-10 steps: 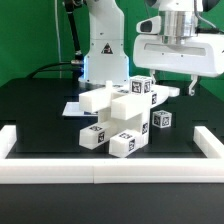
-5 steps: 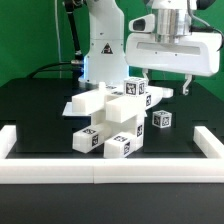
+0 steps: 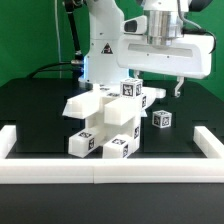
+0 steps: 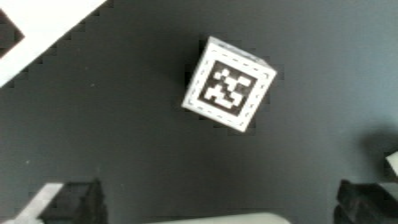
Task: Assemble chair
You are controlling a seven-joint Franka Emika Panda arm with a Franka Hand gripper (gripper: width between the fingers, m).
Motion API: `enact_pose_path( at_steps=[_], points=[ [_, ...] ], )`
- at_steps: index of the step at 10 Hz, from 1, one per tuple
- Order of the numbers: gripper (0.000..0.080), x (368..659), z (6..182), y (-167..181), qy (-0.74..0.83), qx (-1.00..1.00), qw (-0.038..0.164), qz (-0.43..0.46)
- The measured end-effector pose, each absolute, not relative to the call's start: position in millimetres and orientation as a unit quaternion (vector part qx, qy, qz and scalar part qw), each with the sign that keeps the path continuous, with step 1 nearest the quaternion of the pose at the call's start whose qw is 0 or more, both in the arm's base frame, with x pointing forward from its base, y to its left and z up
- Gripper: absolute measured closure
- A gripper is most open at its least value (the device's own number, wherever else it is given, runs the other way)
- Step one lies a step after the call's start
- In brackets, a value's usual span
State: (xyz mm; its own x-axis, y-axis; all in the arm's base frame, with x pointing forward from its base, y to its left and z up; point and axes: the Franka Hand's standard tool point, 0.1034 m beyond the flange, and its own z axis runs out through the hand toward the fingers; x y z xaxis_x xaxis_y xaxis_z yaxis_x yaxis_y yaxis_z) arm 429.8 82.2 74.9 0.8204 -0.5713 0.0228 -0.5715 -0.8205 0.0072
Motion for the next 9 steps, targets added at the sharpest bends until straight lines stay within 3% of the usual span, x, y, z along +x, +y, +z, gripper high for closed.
enact_pose_path(
  at_steps=[5,9],
  points=[
    [0.0151,440,75.9,68,-0.281,0.96,0.011,0.015],
    [0.0151,434,76.8,81,-0.288,0.957,0.008,0.013]
  ],
)
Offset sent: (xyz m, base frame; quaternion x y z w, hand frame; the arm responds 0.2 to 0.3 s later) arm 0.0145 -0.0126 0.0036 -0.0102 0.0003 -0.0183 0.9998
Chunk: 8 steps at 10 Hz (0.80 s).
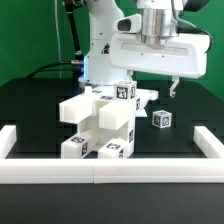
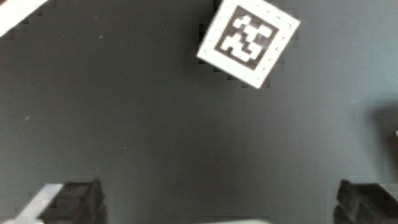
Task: Assemble chair
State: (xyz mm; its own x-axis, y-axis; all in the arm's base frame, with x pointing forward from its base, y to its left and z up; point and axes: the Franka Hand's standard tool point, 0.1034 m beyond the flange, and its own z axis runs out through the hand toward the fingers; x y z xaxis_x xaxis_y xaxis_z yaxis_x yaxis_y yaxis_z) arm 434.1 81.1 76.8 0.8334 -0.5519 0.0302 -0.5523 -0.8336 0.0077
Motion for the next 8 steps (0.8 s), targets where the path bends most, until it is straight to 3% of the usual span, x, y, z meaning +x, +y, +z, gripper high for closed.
enact_pose_path(
  at_steps=[4,8],
  points=[
    [0.0151,431,73.3,88,-0.291,0.957,0.009,0.017],
    [0.0151,426,49.3,101,-0.287,0.957,0.026,0.018]
  ],
)
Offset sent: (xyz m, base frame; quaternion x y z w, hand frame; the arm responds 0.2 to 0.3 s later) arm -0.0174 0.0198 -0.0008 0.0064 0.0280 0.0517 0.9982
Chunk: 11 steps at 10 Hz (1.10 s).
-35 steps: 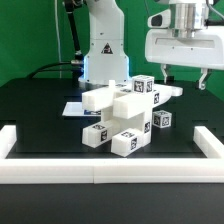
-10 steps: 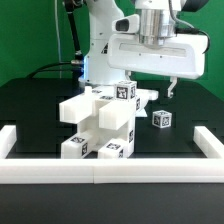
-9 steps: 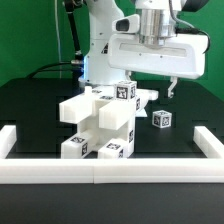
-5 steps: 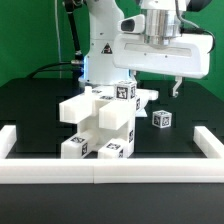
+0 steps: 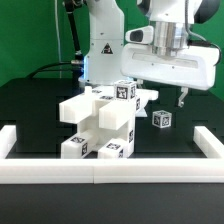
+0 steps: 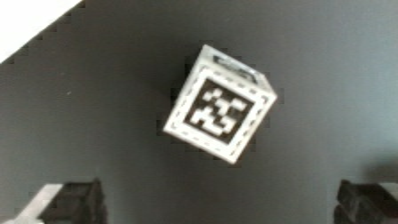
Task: Assemble chair
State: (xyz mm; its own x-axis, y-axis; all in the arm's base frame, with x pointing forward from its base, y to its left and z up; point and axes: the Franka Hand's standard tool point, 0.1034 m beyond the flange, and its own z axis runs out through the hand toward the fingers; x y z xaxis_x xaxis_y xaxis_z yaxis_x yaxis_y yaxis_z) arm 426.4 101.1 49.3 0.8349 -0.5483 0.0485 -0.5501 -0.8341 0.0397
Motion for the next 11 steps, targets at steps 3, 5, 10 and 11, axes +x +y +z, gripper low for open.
enact_pose_path(
  at_steps=[3,5,10,11],
  points=[
    [0.0151,426,36.8,99,-0.282,0.959,0.039,0.014],
    [0.0151,426,35.1,99,-0.281,0.959,0.041,0.013],
    [0.0151,416,27.5,101,-0.335,0.941,0.044,0.025],
    [0.0151,412,22.7,106,-0.341,0.939,0.048,0.026]
  ],
)
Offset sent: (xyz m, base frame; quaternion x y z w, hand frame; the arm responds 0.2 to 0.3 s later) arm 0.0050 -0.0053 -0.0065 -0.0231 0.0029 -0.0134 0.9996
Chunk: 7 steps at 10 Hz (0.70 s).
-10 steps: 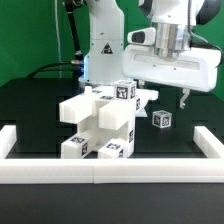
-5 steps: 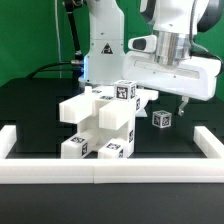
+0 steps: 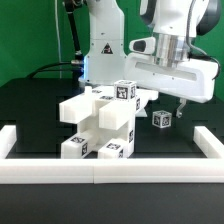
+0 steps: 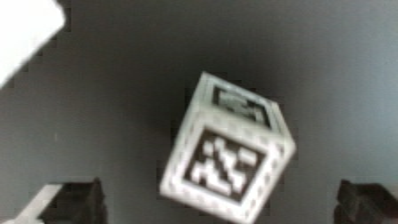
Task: Assemble chair
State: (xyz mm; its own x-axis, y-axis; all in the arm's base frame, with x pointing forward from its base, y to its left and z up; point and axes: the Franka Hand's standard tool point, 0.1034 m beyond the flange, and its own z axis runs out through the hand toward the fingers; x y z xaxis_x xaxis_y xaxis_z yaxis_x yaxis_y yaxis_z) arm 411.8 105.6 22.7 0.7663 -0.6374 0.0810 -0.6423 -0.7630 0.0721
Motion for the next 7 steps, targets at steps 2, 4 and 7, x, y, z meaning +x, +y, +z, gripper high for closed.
enact_pose_path(
  at_steps=[2,4,7],
  points=[
    [0.0151,410,19.4,107,-0.344,0.937,0.049,0.026],
    [0.0151,405,15.3,113,-0.34,0.939,0.054,0.024],
    [0.0151,404,15.0,118,-0.337,0.939,0.056,0.024]
  ],
)
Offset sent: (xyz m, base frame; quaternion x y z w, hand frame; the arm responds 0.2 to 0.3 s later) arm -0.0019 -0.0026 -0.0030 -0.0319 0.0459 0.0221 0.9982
